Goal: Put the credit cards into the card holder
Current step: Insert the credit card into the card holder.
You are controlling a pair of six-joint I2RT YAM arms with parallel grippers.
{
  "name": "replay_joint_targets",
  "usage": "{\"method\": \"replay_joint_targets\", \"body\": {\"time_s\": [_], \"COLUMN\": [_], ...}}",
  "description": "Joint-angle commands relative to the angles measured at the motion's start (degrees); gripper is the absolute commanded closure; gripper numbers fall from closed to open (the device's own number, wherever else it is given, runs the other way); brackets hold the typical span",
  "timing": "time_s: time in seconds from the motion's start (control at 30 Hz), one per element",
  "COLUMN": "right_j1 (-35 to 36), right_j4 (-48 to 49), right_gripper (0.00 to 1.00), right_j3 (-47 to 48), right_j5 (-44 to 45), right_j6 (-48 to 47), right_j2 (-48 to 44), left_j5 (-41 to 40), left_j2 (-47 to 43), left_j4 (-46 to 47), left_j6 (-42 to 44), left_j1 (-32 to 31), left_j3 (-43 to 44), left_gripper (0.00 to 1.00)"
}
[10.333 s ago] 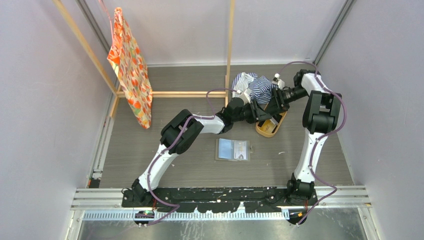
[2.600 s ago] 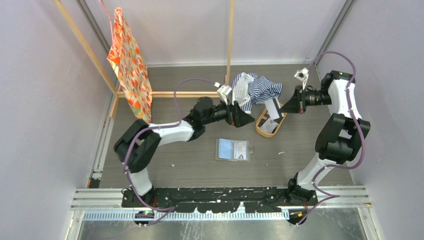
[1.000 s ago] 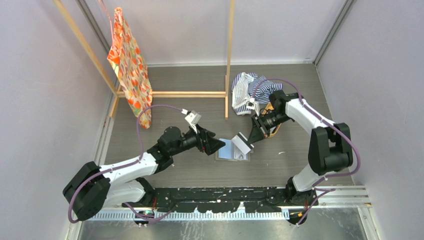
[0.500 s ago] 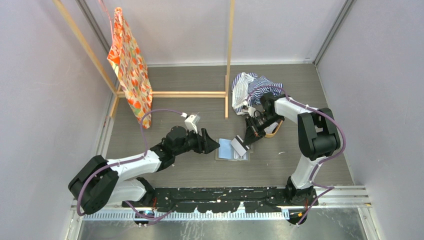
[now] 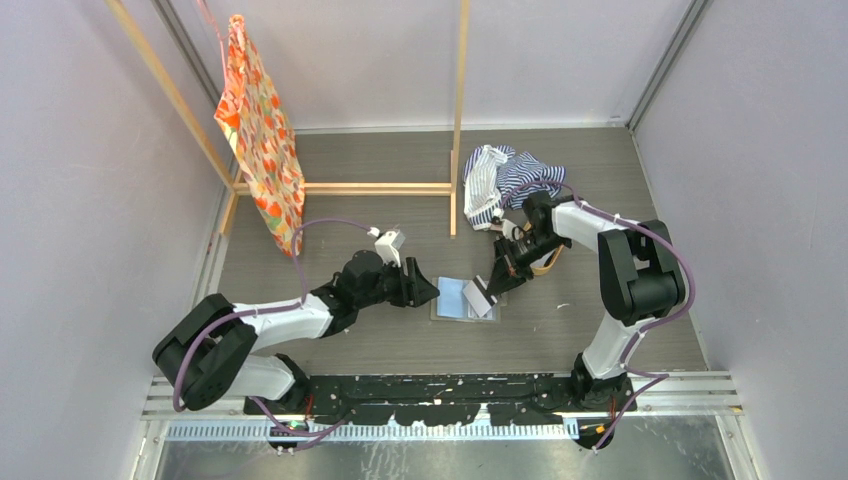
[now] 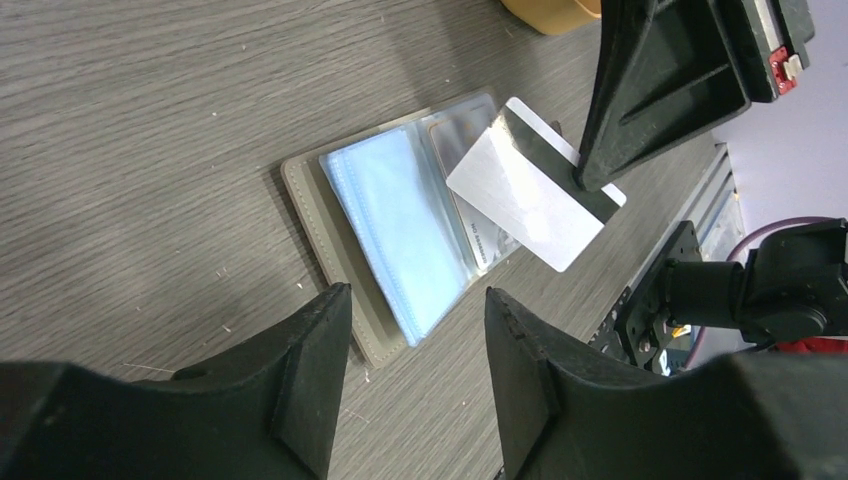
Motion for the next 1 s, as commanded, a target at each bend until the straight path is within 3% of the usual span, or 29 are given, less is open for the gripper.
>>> {"method": "replay_joint_targets", "body": {"time_s": [0.0,0.5,0.63,0.97], "right_j1": [0.07,0.07,0.13,0.17], "right_j4": [3.05,4.82,4.90,9.10], "right_gripper": [0.99,0.99,0.99,0.99], "right_j3": [-1.00,0.09,0.33,-0.06], "right_j5": [3.31,0.69,1.02,0.42], "right_j6": [5.72,6.41,6.90,6.16], "right_j2": [-1.99,4.68,6.00,5.19], "left_j5": [-1.68,2.56,1.29,-0.85], "left_j2": [1.11,9.37,10.18,11.85], "left_j4": [-0.71,2.35,-1.56,-8.71], "left_j6": [1.28,-0.73,-0.45,-0.01], "left_j1": [0.02,-0.06,-0.13,-0.77], "left_j3": [2.75,3.15,4.08,6.82], "left_gripper": [0.50,0.56,0.63,0.69]}}
